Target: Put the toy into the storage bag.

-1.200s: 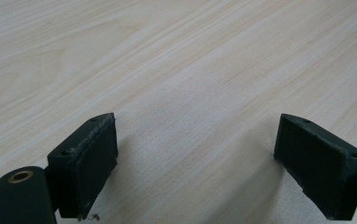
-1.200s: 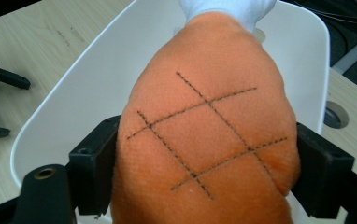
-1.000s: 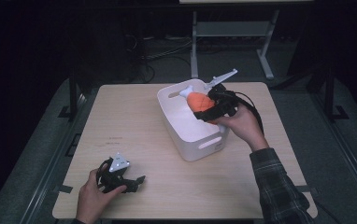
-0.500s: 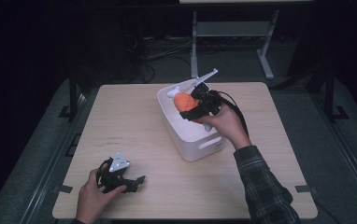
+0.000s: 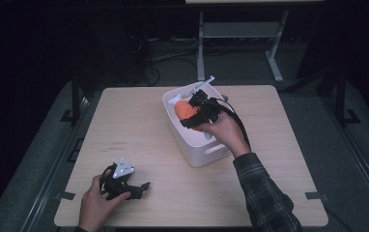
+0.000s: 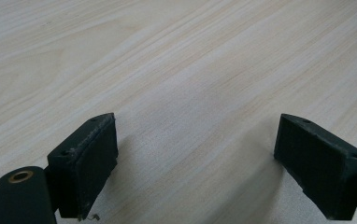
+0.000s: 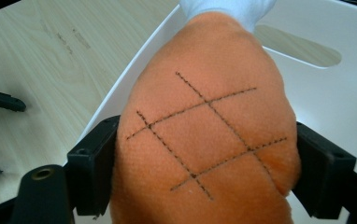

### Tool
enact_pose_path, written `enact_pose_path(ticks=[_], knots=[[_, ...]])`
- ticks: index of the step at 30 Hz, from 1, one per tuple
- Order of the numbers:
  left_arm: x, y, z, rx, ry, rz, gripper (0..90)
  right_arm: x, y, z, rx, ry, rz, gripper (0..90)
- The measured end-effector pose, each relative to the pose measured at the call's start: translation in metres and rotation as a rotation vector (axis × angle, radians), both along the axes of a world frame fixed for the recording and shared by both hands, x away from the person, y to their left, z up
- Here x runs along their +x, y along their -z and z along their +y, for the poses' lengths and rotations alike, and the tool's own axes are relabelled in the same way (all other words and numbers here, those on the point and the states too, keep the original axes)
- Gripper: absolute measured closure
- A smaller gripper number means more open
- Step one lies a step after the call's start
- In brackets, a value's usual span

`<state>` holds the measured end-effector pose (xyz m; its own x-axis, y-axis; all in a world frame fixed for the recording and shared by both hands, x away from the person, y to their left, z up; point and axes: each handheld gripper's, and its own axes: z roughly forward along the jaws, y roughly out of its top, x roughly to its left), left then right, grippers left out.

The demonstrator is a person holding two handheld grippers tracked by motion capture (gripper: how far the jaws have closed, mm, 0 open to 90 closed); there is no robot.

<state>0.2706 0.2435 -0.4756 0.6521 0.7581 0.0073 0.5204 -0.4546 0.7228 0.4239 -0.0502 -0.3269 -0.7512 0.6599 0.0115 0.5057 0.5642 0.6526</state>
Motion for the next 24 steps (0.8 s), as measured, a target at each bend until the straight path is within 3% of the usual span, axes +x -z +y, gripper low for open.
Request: enact_pose_path(ticks=[12, 24], knots=[[0.0, 0.0, 0.0, 0.0, 0.0, 0.0, 12.6, -0.0006, 0.0104, 0.0035, -0.005, -0.008, 0.03, 18.6], [0.0, 0.0, 0.0, 0.0, 0.0, 0.0, 12.6, -0.001, 0.0099, 0.0038, 0.007, -0.02, 0.037, 14.6]])
